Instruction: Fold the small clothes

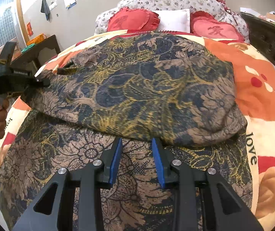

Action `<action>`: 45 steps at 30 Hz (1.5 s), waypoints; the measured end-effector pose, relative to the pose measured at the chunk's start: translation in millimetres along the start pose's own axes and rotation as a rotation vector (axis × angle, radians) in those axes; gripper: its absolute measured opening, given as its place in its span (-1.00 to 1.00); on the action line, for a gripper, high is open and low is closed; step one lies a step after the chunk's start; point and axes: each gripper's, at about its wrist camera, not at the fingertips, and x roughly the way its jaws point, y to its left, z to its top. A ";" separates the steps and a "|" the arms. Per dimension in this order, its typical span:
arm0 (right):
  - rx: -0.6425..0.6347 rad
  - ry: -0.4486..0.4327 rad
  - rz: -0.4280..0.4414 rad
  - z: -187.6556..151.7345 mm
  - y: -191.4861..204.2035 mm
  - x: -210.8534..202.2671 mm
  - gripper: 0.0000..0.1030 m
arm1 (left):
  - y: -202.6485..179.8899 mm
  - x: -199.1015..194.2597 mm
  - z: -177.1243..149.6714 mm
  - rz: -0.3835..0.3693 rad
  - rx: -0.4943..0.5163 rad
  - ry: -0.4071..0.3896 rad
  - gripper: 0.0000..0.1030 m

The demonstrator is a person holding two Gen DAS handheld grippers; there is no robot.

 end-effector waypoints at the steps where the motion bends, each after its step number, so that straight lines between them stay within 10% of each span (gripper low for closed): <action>1: 0.002 0.000 0.001 -0.4 -0.3 -0.3 -0.35 | -1.5 3.1 -0.6 0.022 0.022 -0.001 -0.91; 13: 0.033 0.005 0.007 0.7 -5.9 -0.3 -0.35 | 12.0 4.8 -2.6 0.006 -0.006 0.001 -0.75; 17: 0.034 0.001 0.006 0.9 -5.8 -0.7 -0.35 | 7.6 -18.1 -0.2 0.093 0.002 -0.104 -0.17; 23: 0.195 -0.180 -0.038 24.4 -49.0 -37.8 -0.35 | -41.6 -13.1 -13.1 0.135 0.216 -0.143 -0.27; 29: 0.128 0.033 -0.103 51.5 -93.6 21.2 -0.98 | -38.6 27.8 -33.3 0.209 0.253 -0.116 -0.58; 45: 0.263 0.110 -0.073 22.5 -129.8 13.1 -1.00 | -31.9 26.5 -40.1 0.197 0.234 -0.152 -0.58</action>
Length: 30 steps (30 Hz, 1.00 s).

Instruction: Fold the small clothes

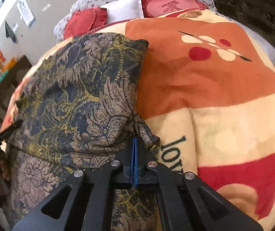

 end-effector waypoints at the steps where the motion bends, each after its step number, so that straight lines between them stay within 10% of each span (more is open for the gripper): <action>1: 0.020 0.015 -0.001 0.8 -2.1 0.7 -1.00 | 0.7 -0.1 0.0 -0.007 -0.006 0.000 -0.58; 10: 0.111 0.129 -0.243 6.2 -6.5 -3.7 -1.00 | 4.6 1.8 1.6 -0.028 -0.025 0.002 -0.58; 17: -0.040 -0.170 -0.109 49.8 49.2 -30.0 -0.99 | 1.2 4.2 2.2 -0.007 -0.012 0.004 -0.58; 30: 0.014 -0.040 -0.179 75.8 13.1 59.7 -0.99 | 4.9 7.6 3.0 -0.033 -0.035 0.007 -0.58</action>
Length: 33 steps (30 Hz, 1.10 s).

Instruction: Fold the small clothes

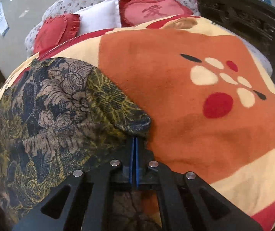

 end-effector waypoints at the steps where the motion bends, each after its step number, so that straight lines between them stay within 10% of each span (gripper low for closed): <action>1: -0.018 0.013 -0.002 1.7 1.2 -1.5 -0.99 | 0.2 0.0 0.1 0.000 0.000 0.000 -0.58; 4: -0.020 0.063 -0.062 13.5 5.5 -18.6 -0.89 | 1.2 -0.1 0.2 -0.003 -0.003 -0.001 -0.59; 9: -0.229 -0.194 -0.037 12.3 76.6 -92.1 -0.40 | 1.1 0.0 0.5 -0.002 0.000 -0.001 -0.59; 13: -0.365 -0.155 0.130 -16.3 129.4 -79.2 -0.41 | 5.3 -1.3 -0.1 -0.033 -0.022 -0.002 -0.59; 24: -0.371 -0.094 0.138 -34.7 140.8 -62.6 -0.43 | -9.5 -26.9 10.3 -0.061 0.049 -0.008 -0.21; 28: -0.340 -0.127 0.175 -55.4 128.7 -93.3 -0.43 | -50.7 -65.4 -2.2 -0.214 0.093 -0.041 -0.09; 33: -0.354 -0.007 0.125 -90.9 130.7 -78.0 -0.43 | -101.8 -31.6 -37.7 -0.213 0.170 0.141 -0.09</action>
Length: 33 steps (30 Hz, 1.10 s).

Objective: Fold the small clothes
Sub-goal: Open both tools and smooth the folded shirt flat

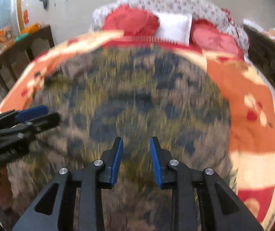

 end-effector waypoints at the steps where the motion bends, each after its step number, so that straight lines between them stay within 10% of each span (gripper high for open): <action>1: -0.001 0.017 -0.005 -5.7 -0.1 6.6 -0.42 | -1.0 2.4 -5.4 0.001 0.010 -0.029 -0.07; 10: 0.013 -0.034 0.005 -13.0 -3.2 3.9 -0.34 | -6.6 -2.7 -14.5 -0.020 0.033 -0.078 0.14; 19: 0.064 -0.049 0.061 -17.0 -13.1 2.3 -0.33 | -1.3 -0.4 -4.6 -0.192 0.031 -0.059 0.97; 28: 0.027 -0.030 0.047 -11.1 -8.3 -0.5 -0.32 | 0.7 -16.4 7.2 -0.231 0.031 -0.055 0.85; 33: -0.021 -0.168 -0.060 21.3 -7.7 -21.7 -0.32 | 27.2 -26.4 38.6 -0.054 -0.109 -0.178 0.85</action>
